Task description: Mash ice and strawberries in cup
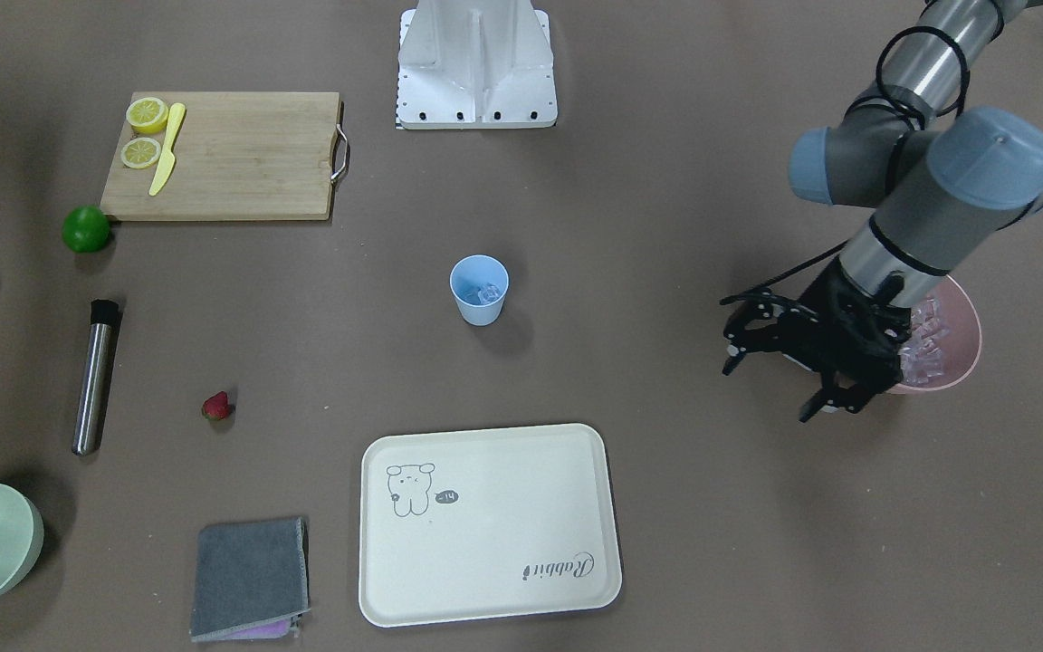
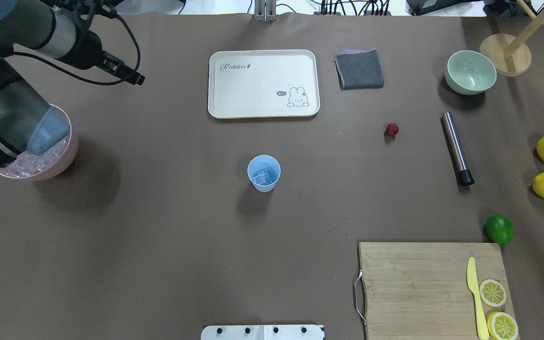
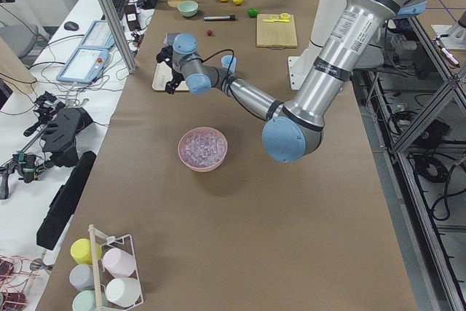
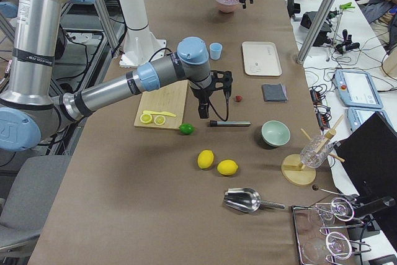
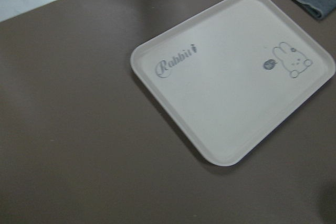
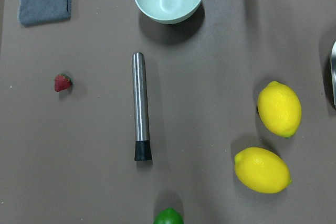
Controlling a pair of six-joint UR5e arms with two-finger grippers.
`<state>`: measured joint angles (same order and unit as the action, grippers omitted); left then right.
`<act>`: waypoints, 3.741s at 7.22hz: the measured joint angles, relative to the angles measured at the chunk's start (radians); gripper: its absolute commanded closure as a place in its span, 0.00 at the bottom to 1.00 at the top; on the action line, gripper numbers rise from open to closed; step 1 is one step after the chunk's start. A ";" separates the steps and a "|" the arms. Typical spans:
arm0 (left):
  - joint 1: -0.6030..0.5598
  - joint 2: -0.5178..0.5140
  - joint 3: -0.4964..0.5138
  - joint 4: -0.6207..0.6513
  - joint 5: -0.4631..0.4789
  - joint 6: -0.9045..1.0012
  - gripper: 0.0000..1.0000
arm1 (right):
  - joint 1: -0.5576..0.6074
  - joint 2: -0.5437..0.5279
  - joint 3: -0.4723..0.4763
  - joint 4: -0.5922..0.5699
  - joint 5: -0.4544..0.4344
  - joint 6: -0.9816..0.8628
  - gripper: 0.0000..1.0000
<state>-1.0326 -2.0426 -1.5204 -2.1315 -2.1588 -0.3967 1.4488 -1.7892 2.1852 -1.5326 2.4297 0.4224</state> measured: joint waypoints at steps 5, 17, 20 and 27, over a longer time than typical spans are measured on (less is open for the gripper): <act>-0.322 0.108 -0.015 0.327 -0.047 0.322 0.03 | -0.024 0.123 -0.107 0.042 -0.011 0.011 0.00; -0.519 0.230 -0.060 0.528 0.041 0.374 0.03 | -0.516 0.669 -0.402 -0.074 -0.370 0.425 0.00; -0.525 0.266 -0.110 0.528 0.081 0.373 0.03 | -0.578 0.684 -0.596 0.173 -0.387 0.581 0.00; -0.522 0.268 -0.123 0.527 0.123 0.372 0.03 | -0.660 0.675 -0.667 0.215 -0.547 0.701 0.02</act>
<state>-1.5550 -1.7751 -1.6431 -1.6044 -2.0354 -0.0250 0.7890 -1.1144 1.5178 -1.3179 1.8827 1.1230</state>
